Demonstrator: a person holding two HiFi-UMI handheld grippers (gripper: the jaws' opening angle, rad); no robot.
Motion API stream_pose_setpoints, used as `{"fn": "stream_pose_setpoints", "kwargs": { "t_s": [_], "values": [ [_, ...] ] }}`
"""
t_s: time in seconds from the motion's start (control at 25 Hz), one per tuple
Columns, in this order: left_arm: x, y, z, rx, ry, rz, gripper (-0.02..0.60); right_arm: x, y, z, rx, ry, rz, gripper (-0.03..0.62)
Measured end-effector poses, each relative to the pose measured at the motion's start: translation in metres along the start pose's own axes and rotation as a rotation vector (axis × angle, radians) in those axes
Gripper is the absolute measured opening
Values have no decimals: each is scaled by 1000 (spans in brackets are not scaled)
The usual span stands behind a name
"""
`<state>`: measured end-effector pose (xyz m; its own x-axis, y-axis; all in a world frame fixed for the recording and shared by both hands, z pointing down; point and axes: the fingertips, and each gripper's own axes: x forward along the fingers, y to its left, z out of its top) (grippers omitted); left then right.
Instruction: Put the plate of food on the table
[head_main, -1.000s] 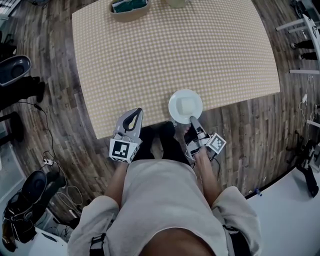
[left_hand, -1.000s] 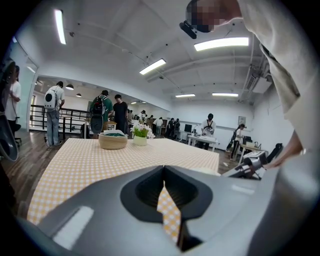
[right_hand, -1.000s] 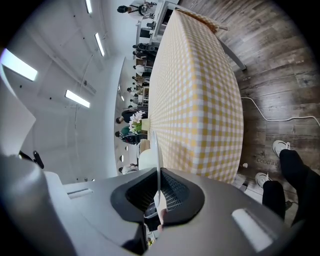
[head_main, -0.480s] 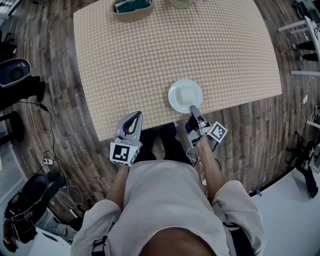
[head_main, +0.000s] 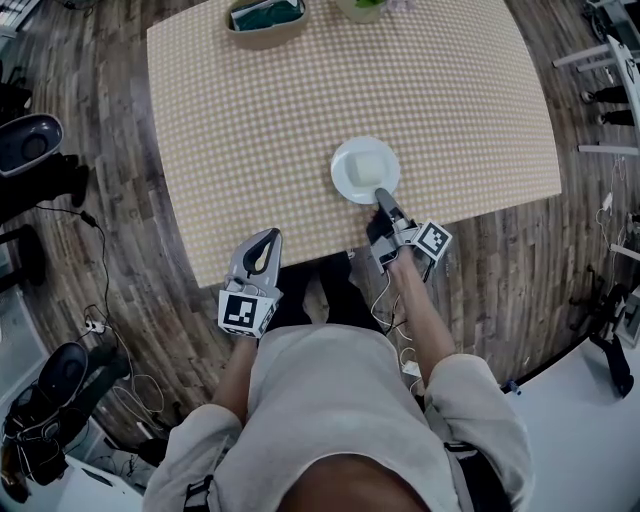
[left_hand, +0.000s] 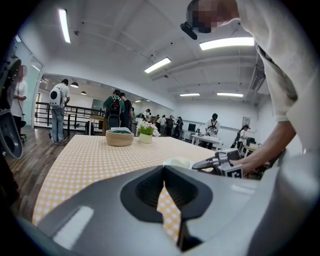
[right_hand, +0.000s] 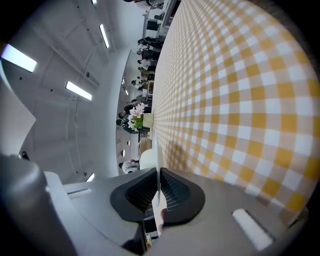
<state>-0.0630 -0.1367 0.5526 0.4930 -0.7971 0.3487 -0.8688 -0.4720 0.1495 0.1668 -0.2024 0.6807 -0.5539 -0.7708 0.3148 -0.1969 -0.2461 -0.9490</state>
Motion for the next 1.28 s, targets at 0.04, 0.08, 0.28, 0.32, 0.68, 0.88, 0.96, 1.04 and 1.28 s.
{"fn": "stream_pose_setpoints", "kwargs": {
  "t_s": [0.04,0.08,0.28,0.32,0.68,0.88,0.96,1.04,1.28],
  "values": [
    [1,1,0,-1,3,2,11,5,2,1,4,1,1,17],
    [1,2,-1,-2,2,1,11,10,3,3,6,1,2,15],
    [-5,9,-8,-16,-1,5,11,37,6,8,-9,10,-17,17],
    [-6,11,-9,-18,0,8,11,42,8,10,-9,12,-17,17],
    [-12,20,-19,-32,20,32,11,89,18,39,-14,5,3,17],
    [-17,22,-21,-42,19,38,9,110,27,48,-3,-9,30,18],
    [-16,23,-22,-44,22,39,11,117,27,51,1,-12,7,20],
    [-16,24,-23,-47,21,41,9,124,28,54,10,-17,20,18],
    [-22,30,-27,-53,29,50,11,135,33,55,25,-25,19,18]
  ]
}}
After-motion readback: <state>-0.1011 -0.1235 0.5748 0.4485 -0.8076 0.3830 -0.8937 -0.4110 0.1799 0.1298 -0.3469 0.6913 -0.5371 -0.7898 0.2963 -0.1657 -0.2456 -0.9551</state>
